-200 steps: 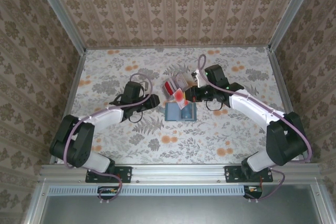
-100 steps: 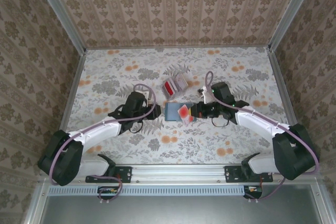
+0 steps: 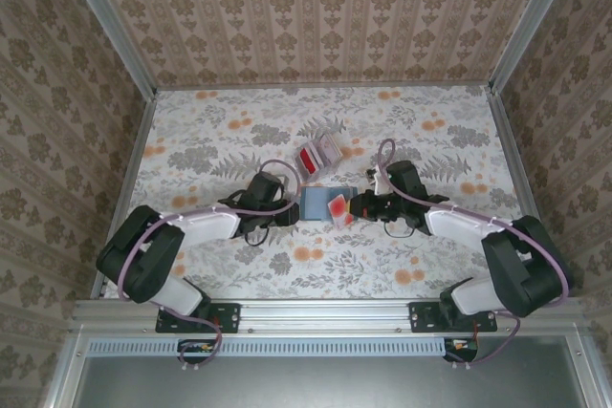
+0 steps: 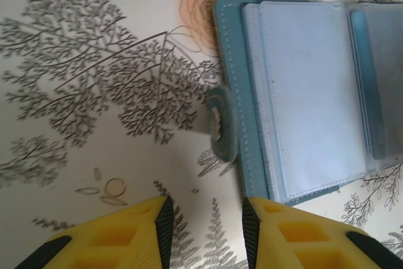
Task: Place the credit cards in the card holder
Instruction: Insert the credit card into the card slot.
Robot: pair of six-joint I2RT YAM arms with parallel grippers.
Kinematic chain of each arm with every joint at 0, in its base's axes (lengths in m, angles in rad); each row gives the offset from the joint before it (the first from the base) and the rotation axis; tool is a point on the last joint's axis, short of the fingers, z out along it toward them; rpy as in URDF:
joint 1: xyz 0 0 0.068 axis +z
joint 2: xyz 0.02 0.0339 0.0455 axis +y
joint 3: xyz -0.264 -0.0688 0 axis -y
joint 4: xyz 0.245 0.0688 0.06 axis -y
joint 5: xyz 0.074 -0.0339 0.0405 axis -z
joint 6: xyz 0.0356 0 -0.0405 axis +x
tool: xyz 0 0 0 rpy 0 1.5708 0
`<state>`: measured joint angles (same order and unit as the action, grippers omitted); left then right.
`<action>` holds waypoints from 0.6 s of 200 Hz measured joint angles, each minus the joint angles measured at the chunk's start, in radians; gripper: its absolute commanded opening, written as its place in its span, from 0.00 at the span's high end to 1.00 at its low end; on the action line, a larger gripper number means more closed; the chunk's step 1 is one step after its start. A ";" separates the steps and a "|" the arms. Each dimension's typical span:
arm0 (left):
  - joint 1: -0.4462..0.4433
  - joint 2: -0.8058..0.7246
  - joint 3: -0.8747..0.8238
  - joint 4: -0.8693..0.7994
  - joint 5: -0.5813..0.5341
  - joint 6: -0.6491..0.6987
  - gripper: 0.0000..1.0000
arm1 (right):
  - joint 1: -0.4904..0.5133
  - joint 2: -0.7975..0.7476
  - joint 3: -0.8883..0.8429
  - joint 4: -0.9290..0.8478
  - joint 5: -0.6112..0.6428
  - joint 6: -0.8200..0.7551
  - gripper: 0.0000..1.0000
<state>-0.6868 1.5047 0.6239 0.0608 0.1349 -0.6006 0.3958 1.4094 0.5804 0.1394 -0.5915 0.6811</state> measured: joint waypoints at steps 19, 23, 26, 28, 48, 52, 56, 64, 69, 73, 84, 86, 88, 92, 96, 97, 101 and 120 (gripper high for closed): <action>-0.001 0.004 0.018 0.006 0.002 0.000 0.63 | -0.017 0.050 0.000 0.026 0.008 0.011 1.00; -0.001 0.004 0.022 0.007 0.002 0.000 0.63 | -0.020 0.060 0.000 0.031 0.011 0.012 1.00; -0.001 0.004 0.024 0.008 0.002 0.000 0.63 | -0.021 0.066 0.000 0.035 0.011 0.014 1.00; -0.001 0.004 0.026 0.009 0.002 0.000 0.63 | -0.022 0.070 0.000 0.038 0.013 0.015 1.00; -0.001 0.006 0.039 0.017 0.001 0.000 0.63 | -0.027 0.111 0.009 0.062 0.015 0.030 1.00; -0.001 0.006 0.040 0.019 0.001 0.000 0.63 | -0.027 0.120 0.010 0.071 0.014 0.033 1.00; -0.001 0.007 0.040 0.021 0.001 0.000 0.63 | -0.027 0.126 0.011 0.080 0.014 0.034 1.00; -0.001 0.011 0.040 0.022 0.001 0.000 0.63 | -0.027 0.138 0.012 0.097 0.014 0.040 1.00; -0.001 0.016 0.042 0.022 0.001 0.000 0.63 | -0.027 0.144 0.013 0.105 0.014 0.043 1.00; -0.001 0.021 0.044 0.021 0.001 0.000 0.63 | -0.027 0.147 0.014 0.108 0.014 0.048 1.00; -0.001 0.043 0.054 0.020 0.001 0.000 0.63 | -0.027 0.154 0.017 0.119 0.013 0.053 1.00; -0.001 0.047 0.056 0.020 0.001 0.000 0.63 | -0.027 0.155 0.018 0.119 0.012 0.054 1.00; -0.001 0.050 0.057 0.020 0.001 0.000 0.63 | -0.027 0.156 0.019 0.120 0.012 0.055 1.00; -0.001 0.059 0.061 0.021 0.001 0.000 0.64 | -0.027 0.158 0.022 0.121 0.011 0.056 1.00; -0.001 0.067 0.064 0.021 0.002 0.000 0.63 | -0.027 0.159 0.024 0.124 0.011 0.056 1.00; -0.001 0.069 0.064 0.021 0.002 0.000 0.63 | -0.027 0.159 0.025 0.124 0.011 0.056 1.00; -0.001 0.076 0.067 0.021 0.003 0.000 0.64 | -0.027 0.160 0.028 0.125 0.011 0.056 1.00; -0.001 0.108 0.080 0.022 0.014 0.000 0.64 | -0.027 0.172 0.042 0.127 0.011 0.056 1.00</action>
<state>-0.6880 1.6127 0.7044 0.0830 0.1486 -0.6010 0.3691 1.5814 0.6228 0.2665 -0.5800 0.7372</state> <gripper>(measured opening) 0.363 0.043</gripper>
